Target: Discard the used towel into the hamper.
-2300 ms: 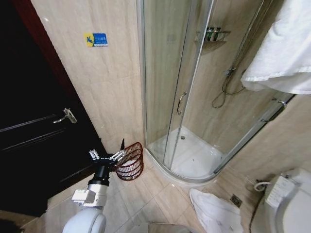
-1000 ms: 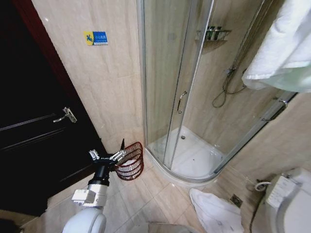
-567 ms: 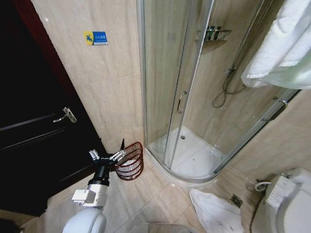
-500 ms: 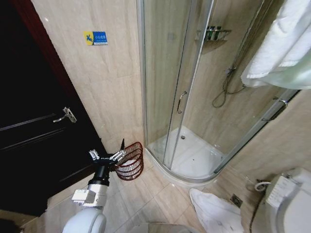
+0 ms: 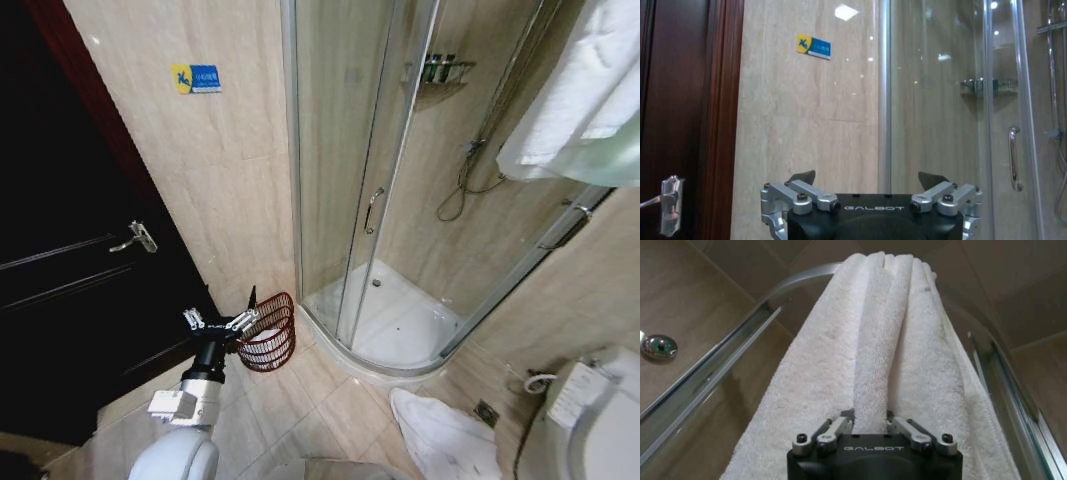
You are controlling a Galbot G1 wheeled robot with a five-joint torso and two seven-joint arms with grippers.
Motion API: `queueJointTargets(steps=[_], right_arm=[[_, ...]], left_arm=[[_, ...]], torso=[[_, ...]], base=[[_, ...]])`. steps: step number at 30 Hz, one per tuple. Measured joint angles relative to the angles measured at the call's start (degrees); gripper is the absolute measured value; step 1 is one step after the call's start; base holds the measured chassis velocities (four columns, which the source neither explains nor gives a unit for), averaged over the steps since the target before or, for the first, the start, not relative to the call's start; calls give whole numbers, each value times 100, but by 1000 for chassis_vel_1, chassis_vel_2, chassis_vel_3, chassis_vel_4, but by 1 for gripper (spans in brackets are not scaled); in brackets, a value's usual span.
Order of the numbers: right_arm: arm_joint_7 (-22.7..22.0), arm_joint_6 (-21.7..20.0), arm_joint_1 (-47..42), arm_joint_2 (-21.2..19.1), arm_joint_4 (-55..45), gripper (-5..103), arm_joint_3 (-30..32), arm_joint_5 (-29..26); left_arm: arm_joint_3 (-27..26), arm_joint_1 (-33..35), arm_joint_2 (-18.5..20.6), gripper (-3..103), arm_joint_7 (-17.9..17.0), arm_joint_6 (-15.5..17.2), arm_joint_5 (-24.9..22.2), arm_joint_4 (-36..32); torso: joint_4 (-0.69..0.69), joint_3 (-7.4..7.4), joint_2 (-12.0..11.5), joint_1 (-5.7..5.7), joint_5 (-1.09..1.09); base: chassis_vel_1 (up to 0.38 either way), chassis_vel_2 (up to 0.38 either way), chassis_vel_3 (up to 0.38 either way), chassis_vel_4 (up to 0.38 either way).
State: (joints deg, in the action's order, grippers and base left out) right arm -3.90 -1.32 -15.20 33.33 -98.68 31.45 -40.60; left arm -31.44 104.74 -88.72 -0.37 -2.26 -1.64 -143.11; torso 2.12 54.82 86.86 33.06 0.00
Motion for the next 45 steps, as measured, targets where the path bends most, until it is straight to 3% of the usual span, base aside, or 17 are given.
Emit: queueJointTargets(steps=[6,11,19,22,23,26,28,32,33,37,38,42,45], right_arm=[[33,26,-75,-69,-40,5,105,-61],[101,162,-395,-212,-152,3,346,-123],[304,832,-1437,-579,-332,3,1163,-46],[415,1082,-2256,-581,-561,3,1912,58],[415,1082,-2256,-581,-561,3,1912,58],[479,1138,-3503,-274,-1011,3,2761,197],[487,1137,-3791,-157,-1113,3,2926,242],[523,1180,-4804,468,-1501,3,3505,473],[523,1180,-4804,468,-1501,3,3505,473],[623,1338,-5621,1224,-1783,3,3717,762],[623,1338,-5621,1224,-1783,3,3717,762],[733,1600,-6291,2183,-1944,3,3684,1080],[755,1694,-6459,2527,-1989,3,3607,1208]], left_arm=[[0,0,0,100,0,0,0,0],[0,0,0,100,0,0,0,0],[0,0,1,100,0,0,0,0],[0,0,0,100,0,0,0,0],[0,0,0,100,0,0,0,0],[0,0,-1,100,0,0,0,0],[0,0,1,100,0,0,0,0],[0,0,1,100,0,0,0,0],[0,0,1,100,0,0,0,0],[0,0,-2,100,-1,-1,0,0],[0,0,-2,100,-1,-1,0,0],[0,0,0,100,0,0,0,0],[0,0,0,100,0,0,0,0]], torso=[[0,0,0,0,0],[1,0,0,0,0],[-1,0,1,0,0],[1,0,1,0,-4],[1,0,1,0,-4],[1,-1,2,0,-3],[1,0,2,0,2],[0,0,2,0,2],[0,0,2,0,2],[1,0,2,-1,0],[1,0,2,-1,0],[-1,0,2,0,4],[-1,0,2,0,0]], base=[[0,0,0,0],[0,0,0,0],[0,0,0,0],[0,0,0,0],[0,0,0,0],[0,0,0,0],[0,0,0,0],[0,0,0,0],[0,0,0,0],[0,0,0,0],[0,0,0,0],[0,0,0,0],[0,0,0,0]])
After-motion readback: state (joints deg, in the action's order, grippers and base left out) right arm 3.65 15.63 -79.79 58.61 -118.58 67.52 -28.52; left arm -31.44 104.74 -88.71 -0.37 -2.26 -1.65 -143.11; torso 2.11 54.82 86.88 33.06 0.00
